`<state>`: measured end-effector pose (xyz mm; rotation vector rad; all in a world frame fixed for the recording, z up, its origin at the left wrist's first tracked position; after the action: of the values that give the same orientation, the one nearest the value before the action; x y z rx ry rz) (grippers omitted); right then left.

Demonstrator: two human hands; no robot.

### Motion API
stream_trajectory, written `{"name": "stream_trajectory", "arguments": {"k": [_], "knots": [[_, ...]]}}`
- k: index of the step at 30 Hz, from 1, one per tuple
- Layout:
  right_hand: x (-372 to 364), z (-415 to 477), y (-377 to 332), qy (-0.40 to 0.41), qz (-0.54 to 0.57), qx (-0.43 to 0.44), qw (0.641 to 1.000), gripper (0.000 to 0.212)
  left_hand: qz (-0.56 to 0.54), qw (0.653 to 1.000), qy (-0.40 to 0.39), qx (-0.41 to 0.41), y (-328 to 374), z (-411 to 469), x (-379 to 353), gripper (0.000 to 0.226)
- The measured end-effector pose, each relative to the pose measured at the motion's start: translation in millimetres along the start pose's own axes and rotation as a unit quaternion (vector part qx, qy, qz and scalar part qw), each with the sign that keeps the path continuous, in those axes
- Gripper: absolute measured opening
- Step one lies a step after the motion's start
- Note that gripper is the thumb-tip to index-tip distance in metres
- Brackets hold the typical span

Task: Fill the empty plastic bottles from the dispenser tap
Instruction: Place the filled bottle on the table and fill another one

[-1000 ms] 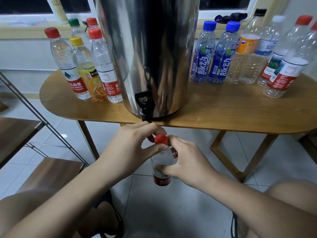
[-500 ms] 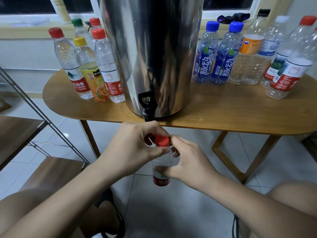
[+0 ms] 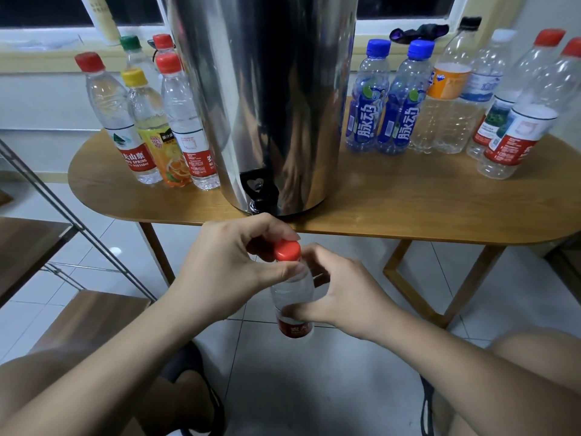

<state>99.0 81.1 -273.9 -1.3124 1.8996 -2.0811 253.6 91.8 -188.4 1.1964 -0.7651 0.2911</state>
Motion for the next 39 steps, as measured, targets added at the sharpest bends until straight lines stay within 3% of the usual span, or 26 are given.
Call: {"name": "stream_trajectory", "arguments": {"k": [6, 12, 19, 22, 26, 28, 31, 37, 39], "knots": [[6, -4, -2, 0.021, -0.039, 0.01, 0.999, 0.058, 0.059, 0.997, -0.046, -0.035, 13, 3, -2, 0.039], [5, -5, -1, 0.029, -0.066, 0.009, 0.997, 0.053, 0.117, 0.99, -0.068, -0.033, 15, 1, -1, 0.021], [-8, -1, 1, 0.014, -0.096, 0.01, 0.995, 0.062, 0.225, 0.973, -0.035, -0.031, 11, 0, 5, 0.066], [-12, 0, 1, 0.011, -0.09, 0.01, 0.996, 0.062, 0.241, 0.969, -0.04, -0.048, 12, 0, 2, 0.054], [-11, -1, 1, 0.015, -0.085, 0.008, 0.996, 0.063, 0.18, 0.975, -0.114, -0.062, 12, 0, -1, 0.031], [-13, 0, 0, 0.011, -0.092, 0.011, 0.996, 0.063, 0.17, 0.975, -0.134, -0.051, 6, 0, -4, 0.036], [-14, 0, -1, 0.011, -0.097, 0.016, 0.995, 0.055, 0.207, 0.972, -0.101, -0.037, -4, 1, -6, 0.047], [-9, 0, 0, 0.02, -0.099, 0.015, 0.995, 0.059, 0.205, 0.971, -0.116, -0.05, 4, 4, -13, 0.022], [-8, 0, 1, 0.017, -0.109, 0.013, 0.994, 0.062, 0.187, 0.969, -0.148, -0.066, 1, 5, -20, 0.029]]}}
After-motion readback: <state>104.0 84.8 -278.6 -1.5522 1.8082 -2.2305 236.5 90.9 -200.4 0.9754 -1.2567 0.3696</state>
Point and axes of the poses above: each hand's wrist, its own z-axis towards the middle knuckle, its own x-axis out of the back of the hand, y = z × x, the point moved 10 cm from there along z, towards the middle knuckle, and after that the axes turned 13 degrees about -y, right-handed, at the moved point
